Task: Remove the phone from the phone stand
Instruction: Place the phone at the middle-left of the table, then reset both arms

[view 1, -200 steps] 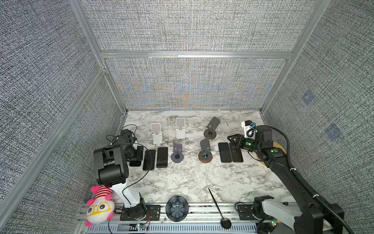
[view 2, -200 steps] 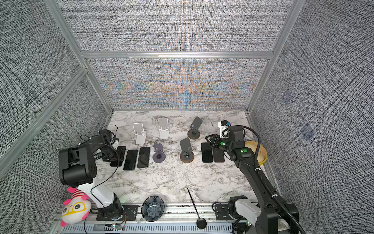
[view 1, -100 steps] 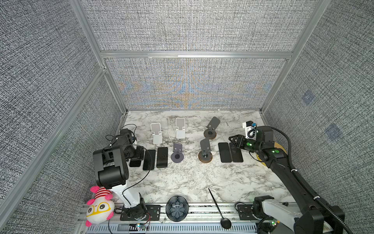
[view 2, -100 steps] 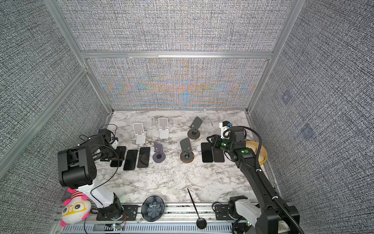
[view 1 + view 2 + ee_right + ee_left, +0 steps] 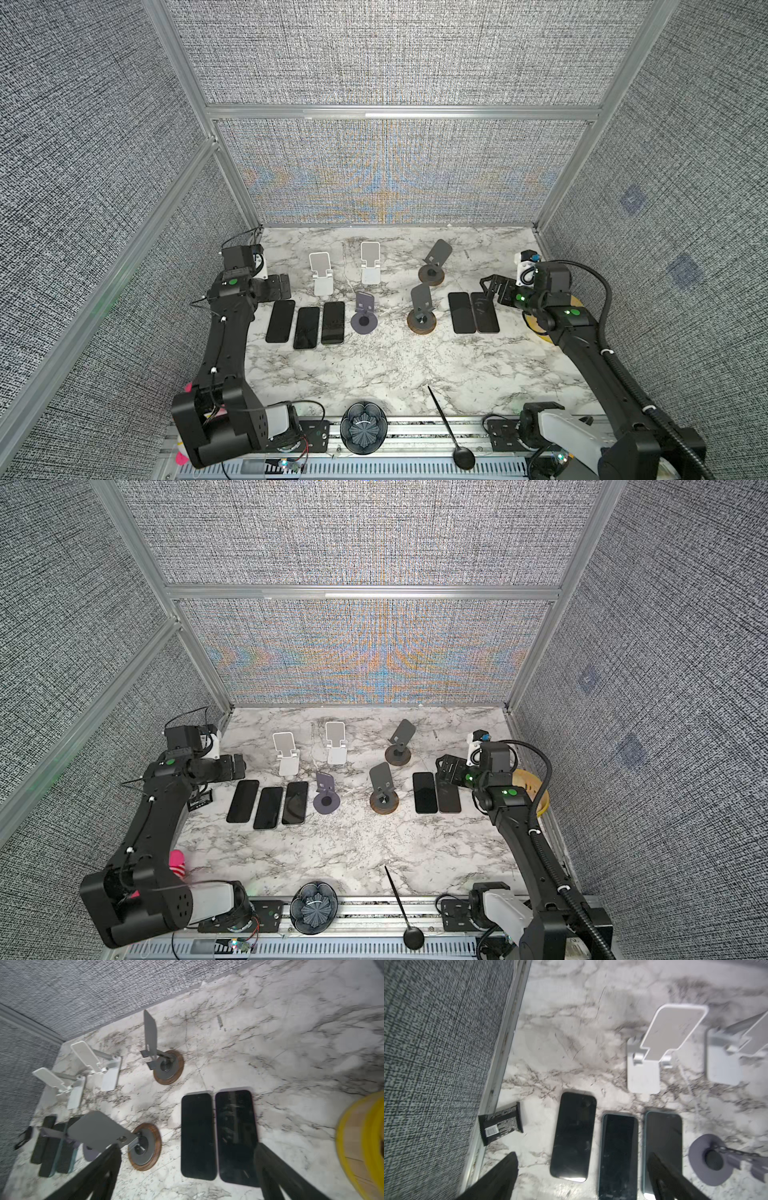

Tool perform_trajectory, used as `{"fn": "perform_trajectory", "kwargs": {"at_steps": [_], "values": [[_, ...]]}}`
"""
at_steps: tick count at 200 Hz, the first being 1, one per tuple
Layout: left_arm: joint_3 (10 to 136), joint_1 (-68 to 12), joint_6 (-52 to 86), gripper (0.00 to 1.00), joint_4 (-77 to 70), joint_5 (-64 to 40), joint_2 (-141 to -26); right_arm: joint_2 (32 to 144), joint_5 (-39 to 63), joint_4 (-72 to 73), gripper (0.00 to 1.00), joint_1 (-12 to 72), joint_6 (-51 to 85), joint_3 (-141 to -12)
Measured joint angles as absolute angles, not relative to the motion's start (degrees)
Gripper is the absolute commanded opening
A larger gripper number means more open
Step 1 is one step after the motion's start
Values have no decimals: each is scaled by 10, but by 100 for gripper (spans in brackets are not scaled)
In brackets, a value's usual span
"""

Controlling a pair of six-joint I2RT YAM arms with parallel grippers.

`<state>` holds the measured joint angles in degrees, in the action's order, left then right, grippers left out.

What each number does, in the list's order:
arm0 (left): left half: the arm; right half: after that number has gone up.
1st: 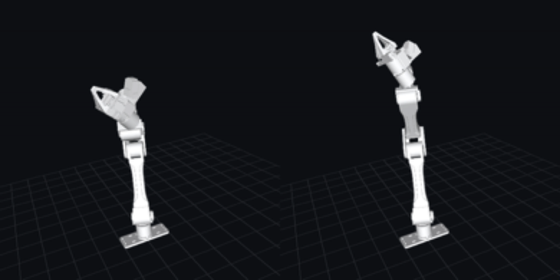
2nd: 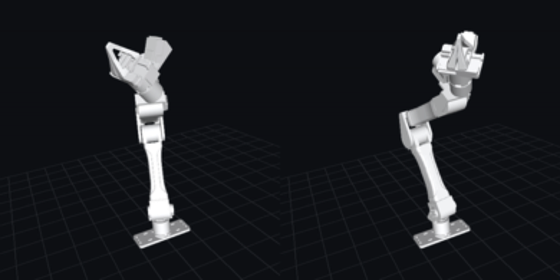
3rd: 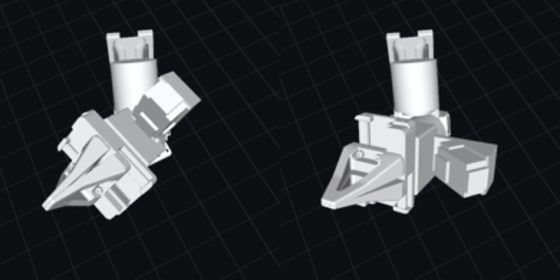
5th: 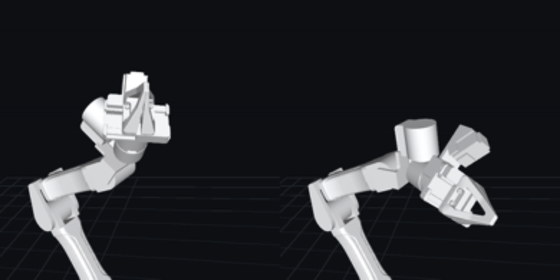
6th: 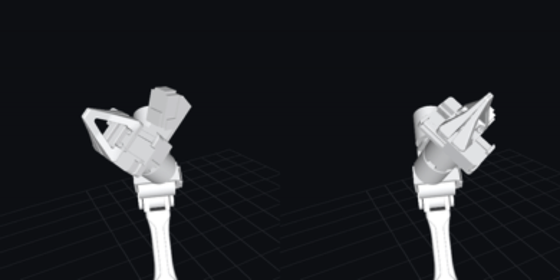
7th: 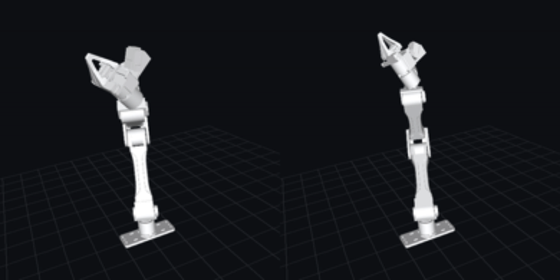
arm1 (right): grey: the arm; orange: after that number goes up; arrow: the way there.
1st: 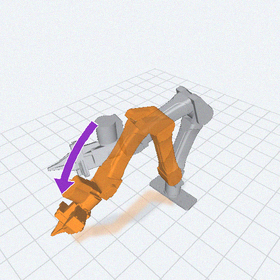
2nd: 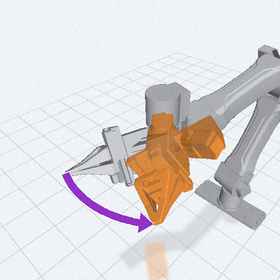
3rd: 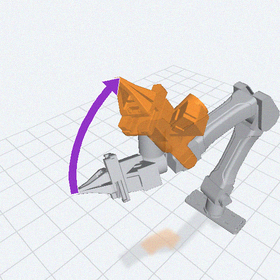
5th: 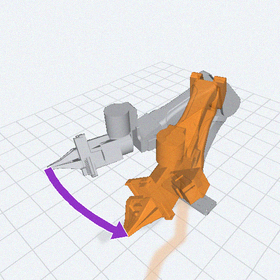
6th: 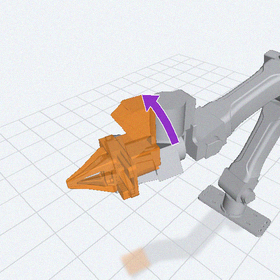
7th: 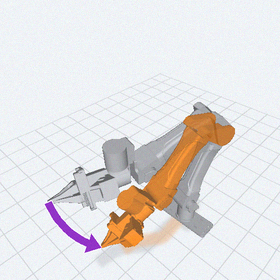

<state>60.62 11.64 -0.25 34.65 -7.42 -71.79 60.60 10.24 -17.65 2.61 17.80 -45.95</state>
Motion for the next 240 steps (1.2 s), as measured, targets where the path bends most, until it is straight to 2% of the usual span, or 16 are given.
{"fn": "perform_trajectory", "kwargs": {"at_steps": [30,78,156,240], "values": [[518,87,33,98,219,-91,-678,606,18,-126,99,24,144,-402],[394,77,52,98,40,-75,-697,653,-71,-27,99,24,93,-332],[307,76,54,98,-182,-58,-759,742,-107,151,99,27,59,-267],[264,76,56,98,-329,-66,-817,753,-117,327,99,30,40,-213]]}}
